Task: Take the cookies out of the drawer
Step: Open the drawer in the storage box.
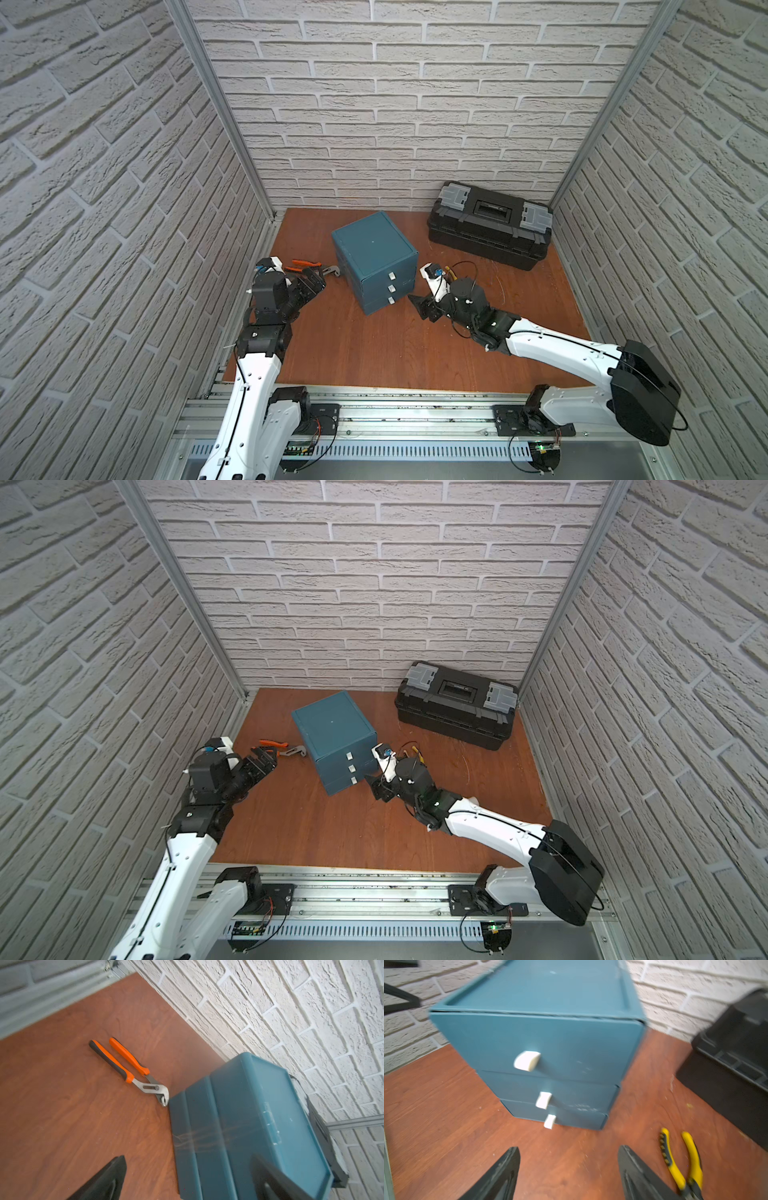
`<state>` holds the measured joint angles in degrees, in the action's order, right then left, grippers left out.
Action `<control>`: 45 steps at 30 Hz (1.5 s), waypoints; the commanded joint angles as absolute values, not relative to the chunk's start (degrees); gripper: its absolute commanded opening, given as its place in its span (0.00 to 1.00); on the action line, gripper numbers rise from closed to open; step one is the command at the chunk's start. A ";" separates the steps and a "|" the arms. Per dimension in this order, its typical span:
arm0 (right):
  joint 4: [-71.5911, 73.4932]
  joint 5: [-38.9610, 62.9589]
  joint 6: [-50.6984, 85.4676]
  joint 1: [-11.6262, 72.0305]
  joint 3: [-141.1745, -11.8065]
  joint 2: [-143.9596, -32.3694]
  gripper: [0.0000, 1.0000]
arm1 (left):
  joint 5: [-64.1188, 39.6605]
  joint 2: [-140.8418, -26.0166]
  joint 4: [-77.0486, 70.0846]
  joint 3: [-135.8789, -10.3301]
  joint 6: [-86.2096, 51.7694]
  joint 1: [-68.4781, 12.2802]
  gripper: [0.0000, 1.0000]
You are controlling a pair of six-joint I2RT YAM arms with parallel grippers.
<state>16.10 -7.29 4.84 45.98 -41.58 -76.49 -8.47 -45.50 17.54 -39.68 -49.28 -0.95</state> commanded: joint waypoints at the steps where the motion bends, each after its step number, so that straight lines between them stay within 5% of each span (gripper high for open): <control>1: 26.85 -12.10 2.17 48.93 -43.23 -79.26 0.74 | -8.82 -47.00 14.33 -41.78 -55.08 -4.75 0.97; 15: 35.11 -18.05 4.49 51.77 -48.29 -88.79 0.65 | -3.03 -53.29 6.75 -44.09 -66.02 -15.76 0.83; 45: 35.93 -21.55 5.67 51.76 -52.64 -94.38 0.31 | -4.92 -59.37 0.50 -44.38 -69.65 -18.25 0.68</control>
